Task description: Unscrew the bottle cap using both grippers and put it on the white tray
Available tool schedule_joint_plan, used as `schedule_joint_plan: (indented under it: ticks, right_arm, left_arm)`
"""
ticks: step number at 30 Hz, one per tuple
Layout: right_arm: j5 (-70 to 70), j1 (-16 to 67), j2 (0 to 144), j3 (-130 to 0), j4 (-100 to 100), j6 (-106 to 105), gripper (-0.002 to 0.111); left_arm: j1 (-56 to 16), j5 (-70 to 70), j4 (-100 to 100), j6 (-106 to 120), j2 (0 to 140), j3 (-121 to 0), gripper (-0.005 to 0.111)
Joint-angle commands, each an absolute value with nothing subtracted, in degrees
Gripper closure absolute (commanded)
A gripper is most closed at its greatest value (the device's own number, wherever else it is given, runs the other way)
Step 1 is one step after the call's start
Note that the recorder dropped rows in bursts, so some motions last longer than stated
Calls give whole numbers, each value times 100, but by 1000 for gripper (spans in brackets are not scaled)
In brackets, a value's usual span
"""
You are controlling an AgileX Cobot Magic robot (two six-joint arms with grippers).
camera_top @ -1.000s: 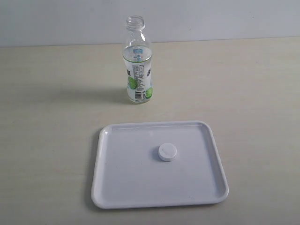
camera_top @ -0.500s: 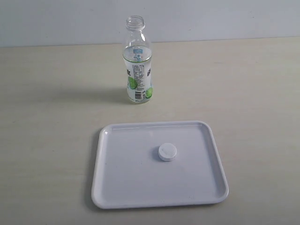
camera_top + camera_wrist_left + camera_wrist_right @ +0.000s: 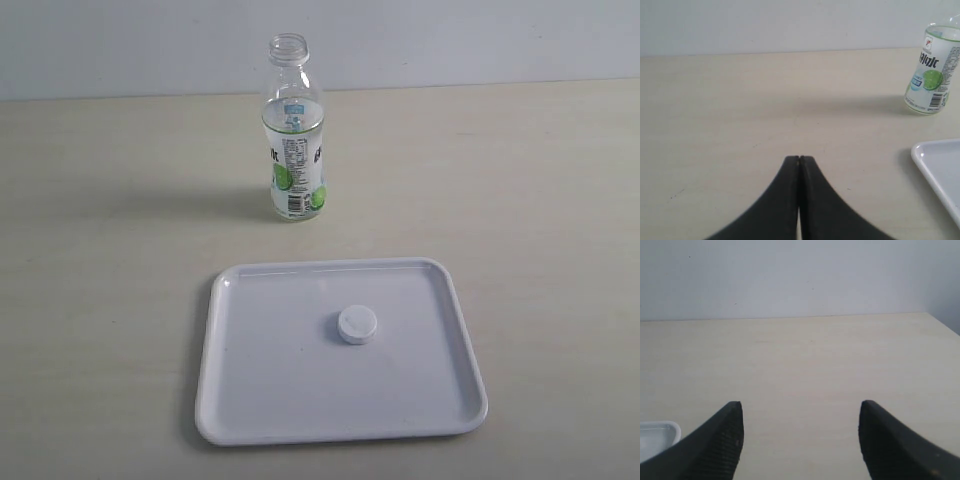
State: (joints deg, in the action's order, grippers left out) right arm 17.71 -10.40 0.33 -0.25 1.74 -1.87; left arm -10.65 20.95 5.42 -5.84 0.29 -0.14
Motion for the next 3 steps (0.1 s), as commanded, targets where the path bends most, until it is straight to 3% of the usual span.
schedule_joint_plan:
  ticks: [1,3]
  right_arm:
    - [1752,-1073,0,0,153,-178,45]
    - [1752,-1073,0,0,153,-178,45]
  left_arm:
    - [-1057,2030,473,-592,0,0,107]
    - [-1057,2030,473,-592,0,0,107]
